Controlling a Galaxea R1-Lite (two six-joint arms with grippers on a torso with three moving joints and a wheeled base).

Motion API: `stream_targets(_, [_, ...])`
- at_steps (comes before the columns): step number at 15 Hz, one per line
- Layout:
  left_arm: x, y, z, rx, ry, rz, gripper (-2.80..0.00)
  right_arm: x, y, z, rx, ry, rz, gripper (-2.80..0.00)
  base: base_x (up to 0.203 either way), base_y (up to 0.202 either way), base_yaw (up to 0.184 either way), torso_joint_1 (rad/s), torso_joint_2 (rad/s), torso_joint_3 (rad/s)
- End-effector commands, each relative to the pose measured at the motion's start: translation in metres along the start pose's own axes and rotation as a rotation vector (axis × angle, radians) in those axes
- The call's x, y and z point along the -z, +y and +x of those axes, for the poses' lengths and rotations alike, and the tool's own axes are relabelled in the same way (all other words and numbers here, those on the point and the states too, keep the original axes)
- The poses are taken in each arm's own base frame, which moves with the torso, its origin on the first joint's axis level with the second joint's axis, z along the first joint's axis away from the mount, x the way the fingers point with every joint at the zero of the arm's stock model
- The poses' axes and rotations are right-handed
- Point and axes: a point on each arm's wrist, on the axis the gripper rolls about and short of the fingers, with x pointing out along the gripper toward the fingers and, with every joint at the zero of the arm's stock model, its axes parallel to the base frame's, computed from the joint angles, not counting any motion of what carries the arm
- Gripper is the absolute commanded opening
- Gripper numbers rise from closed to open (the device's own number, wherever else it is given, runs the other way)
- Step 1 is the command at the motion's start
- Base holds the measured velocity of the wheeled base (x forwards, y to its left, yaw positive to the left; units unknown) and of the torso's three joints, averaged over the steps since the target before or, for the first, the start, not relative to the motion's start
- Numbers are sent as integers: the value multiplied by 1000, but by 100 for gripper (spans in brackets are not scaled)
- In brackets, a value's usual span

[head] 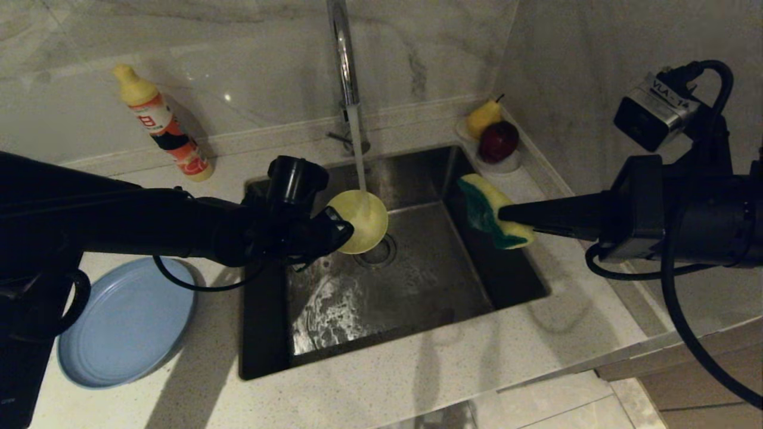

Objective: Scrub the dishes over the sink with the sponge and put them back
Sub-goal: Rinse the bowl

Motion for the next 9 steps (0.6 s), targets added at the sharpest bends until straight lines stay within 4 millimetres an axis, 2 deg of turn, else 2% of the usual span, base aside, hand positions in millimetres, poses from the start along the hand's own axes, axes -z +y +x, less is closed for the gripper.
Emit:
stream_targets(1, [-1, 4, 6, -14, 2, -11, -280, 2, -2, 2, -7, 13, 8, -280, 0, 0, 0, 0, 0, 0])
stream_targets(3, [-4, 7, 11, -13, 10, -33, -280, 1, -1, 1, -12, 11, 4, -280, 0, 0, 0, 0, 0, 0])
stream_targets(9, [1, 13, 8, -63, 65, -47, -280, 4, -2, 0, -7, 16, 8, -280, 0, 0, 0, 0, 0, 0])
